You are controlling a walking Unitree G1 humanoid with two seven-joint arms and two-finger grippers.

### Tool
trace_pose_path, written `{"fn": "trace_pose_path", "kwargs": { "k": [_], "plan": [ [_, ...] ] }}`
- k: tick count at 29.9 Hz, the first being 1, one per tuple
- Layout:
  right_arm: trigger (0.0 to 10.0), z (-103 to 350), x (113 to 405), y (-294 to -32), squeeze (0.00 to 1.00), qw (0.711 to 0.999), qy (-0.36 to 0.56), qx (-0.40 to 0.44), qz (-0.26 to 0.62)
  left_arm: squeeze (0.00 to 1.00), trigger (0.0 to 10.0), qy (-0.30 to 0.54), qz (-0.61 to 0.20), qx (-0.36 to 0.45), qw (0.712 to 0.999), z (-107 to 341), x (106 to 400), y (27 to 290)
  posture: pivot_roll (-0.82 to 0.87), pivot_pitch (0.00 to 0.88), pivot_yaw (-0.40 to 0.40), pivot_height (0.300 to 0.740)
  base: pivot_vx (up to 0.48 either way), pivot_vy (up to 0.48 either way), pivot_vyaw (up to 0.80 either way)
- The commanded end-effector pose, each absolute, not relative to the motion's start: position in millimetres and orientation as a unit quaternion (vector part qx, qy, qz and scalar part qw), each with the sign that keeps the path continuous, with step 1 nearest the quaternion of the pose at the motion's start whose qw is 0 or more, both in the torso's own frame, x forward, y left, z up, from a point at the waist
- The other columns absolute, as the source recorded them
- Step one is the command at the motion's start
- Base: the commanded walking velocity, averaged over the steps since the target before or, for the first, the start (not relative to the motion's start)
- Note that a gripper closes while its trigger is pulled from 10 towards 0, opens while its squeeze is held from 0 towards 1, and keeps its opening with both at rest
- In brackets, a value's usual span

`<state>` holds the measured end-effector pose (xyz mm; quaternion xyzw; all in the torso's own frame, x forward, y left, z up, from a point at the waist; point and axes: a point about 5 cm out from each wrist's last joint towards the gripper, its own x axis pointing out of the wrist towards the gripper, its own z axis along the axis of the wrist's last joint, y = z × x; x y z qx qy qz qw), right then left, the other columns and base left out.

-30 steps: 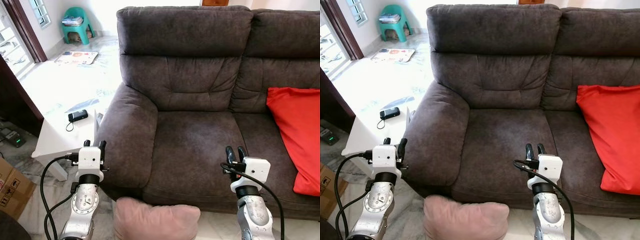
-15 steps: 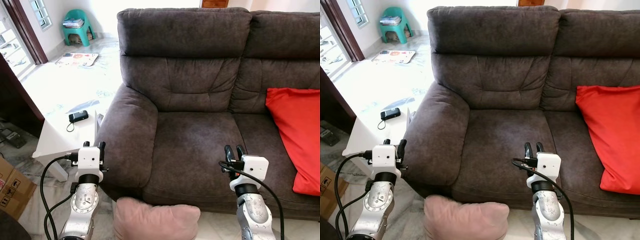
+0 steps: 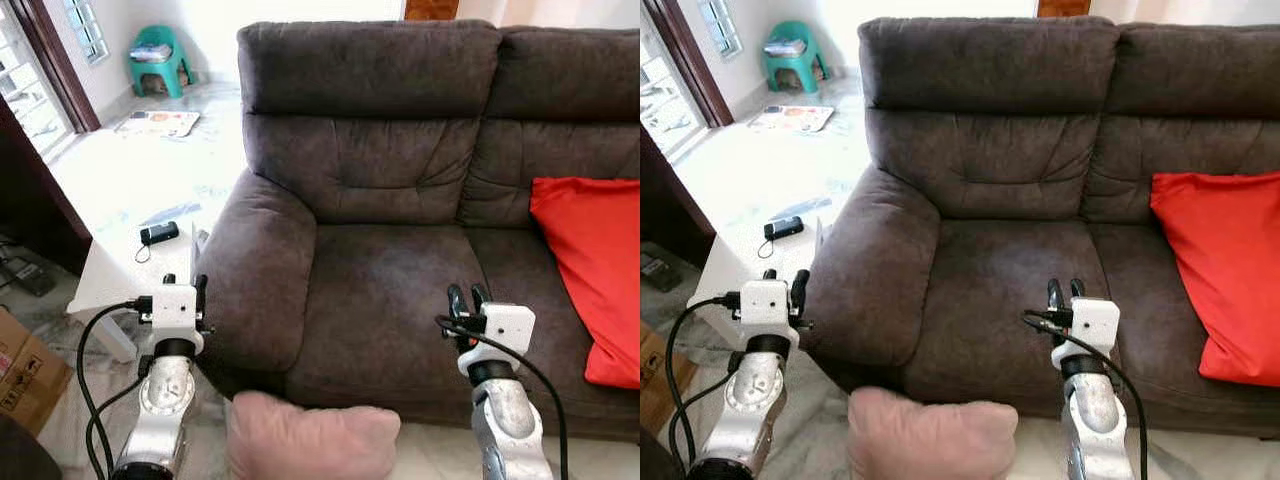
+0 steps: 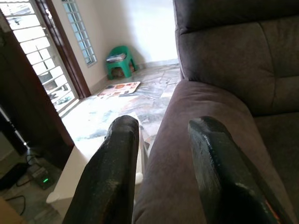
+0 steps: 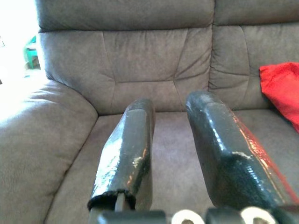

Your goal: Move the pillow to the sofa from floor

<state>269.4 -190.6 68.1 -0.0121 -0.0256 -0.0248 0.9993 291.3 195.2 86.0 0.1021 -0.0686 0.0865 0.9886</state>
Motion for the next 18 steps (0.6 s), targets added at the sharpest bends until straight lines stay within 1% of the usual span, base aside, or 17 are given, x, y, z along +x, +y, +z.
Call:
{"fn": "trace_pose_path", "kwargs": {
  "k": [1, 18],
  "plan": [
    [10.0, 74.7, 272.3, -191.1, 0.00, 0.999, -0.036, -0.018, -0.024, 0.00, 10.0, -0.071, 0.088, 0.103, 0.988, 88.7, 292.7, 195.7, -0.02, 0.018, 0.026, 0.657, 0.000, 0.000, 0.00],
    [10.0, 74.9, 274.5, -187.9, 0.00, 0.999, -0.030, -0.017, -0.011, 0.00, 10.0, -0.068, 0.089, 0.101, 0.989, 89.2, 294.7, 194.7, -0.02, 0.038, 0.022, 0.657, 0.000, 0.000, 0.00]
  ]
}}
